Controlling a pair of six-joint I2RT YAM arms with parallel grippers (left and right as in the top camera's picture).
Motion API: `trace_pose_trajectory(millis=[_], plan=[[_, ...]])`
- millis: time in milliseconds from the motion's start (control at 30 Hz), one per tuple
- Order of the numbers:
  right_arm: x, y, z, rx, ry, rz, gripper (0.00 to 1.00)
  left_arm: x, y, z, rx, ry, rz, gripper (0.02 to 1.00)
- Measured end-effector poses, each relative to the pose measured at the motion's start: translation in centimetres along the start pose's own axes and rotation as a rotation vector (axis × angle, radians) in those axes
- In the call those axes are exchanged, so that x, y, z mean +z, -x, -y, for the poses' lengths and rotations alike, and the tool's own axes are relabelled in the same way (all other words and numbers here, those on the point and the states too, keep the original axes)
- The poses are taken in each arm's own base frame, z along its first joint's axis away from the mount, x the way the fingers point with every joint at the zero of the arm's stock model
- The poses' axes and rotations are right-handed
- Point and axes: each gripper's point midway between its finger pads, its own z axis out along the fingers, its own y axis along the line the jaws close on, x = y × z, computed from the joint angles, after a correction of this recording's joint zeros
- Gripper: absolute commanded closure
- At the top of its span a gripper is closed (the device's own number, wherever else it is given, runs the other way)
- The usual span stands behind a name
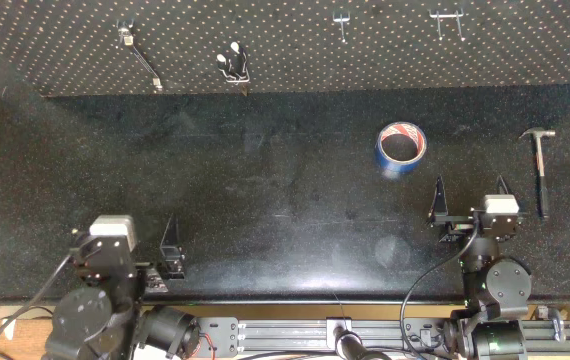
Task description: Place Tools Onto Pegboard
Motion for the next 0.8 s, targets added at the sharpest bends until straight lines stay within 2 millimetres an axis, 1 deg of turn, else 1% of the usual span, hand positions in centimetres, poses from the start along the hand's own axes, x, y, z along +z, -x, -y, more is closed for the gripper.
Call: trace_pose_trajectory(millis=[33,67,100,133,200,233,300,333,367,433,500,533,567,633,767,800], plan=[[0.0,0.0,0.0,0.000,0.000,0.000,0.023,0.1,-0.5,-1.4,-0.015,0.079,0.046,0.023],[0.0,0.0,0.0,0.000,0.000,0.000,0.023,0.2,-1.7,-2.6,-0.017,0.140,0.055,0.023],[0.0,0.0,0.0,0.000,0.000,0.000,0.023,0.4,-2.4,-3.2,-0.022,0.178,0.068,0.025],[0.0,0.0,0.0,0.000,0.000,0.000,0.023,0.4,-2.4,-3.2,-0.033,0.176,0.091,0.023],[0.0,0.0,0.0,0.000,0.000,0.000,0.023,0.2,0.2,-1.6,-0.084,0.075,0.213,0.023],[0.0,0.0,0.0,0.000,0.000,0.000,0.023,0.1,0.9,-0.5,-0.088,0.011,0.236,0.025],[0.0,0.0,0.0,0.000,0.000,0.000,0.023,0.1,0.7,1.1,-0.075,-0.080,0.223,0.025],[0.0,0.0,0.0,0.000,0.000,0.000,0.023,0.1,0.6,1.5,-0.071,-0.105,0.216,0.023],[0.0,0.0,0.0,0.000,0.000,0.000,0.023,0.1,0.3,2.0,-0.064,-0.137,0.203,0.025],[0.0,0.0,0.0,0.000,0.000,0.000,0.023,0.2,-1.1,3.0,-0.044,-0.190,0.147,0.025],[0.0,0.0,0.0,0.000,0.000,0.000,0.023,0.8,-3.8,3.8,-0.018,-0.231,0.048,0.023],[0.0,0.0,0.0,0.000,0.000,0.000,0.023,1.0,-4.3,4.0,-0.015,-0.240,0.032,0.023],[0.0,0.0,0.0,0.000,0.000,0.000,0.023,1.7,-5.5,4.6,-0.008,-0.261,0.000,0.025],[0.0,0.0,0.0,0.000,0.000,0.000,0.023,2.6,-7.0,5.2,-0.003,-0.284,-0.025,0.025],[0.0,0.0,0.0,0.000,0.000,0.000,0.023,4.0,-7.3,5.9,-0.013,-0.304,0.006,0.025],[0.0,0.0,0.0,0.000,0.000,0.000,0.023,5.0,-7.0,6.0,-0.030,-0.302,0.045,0.025]])
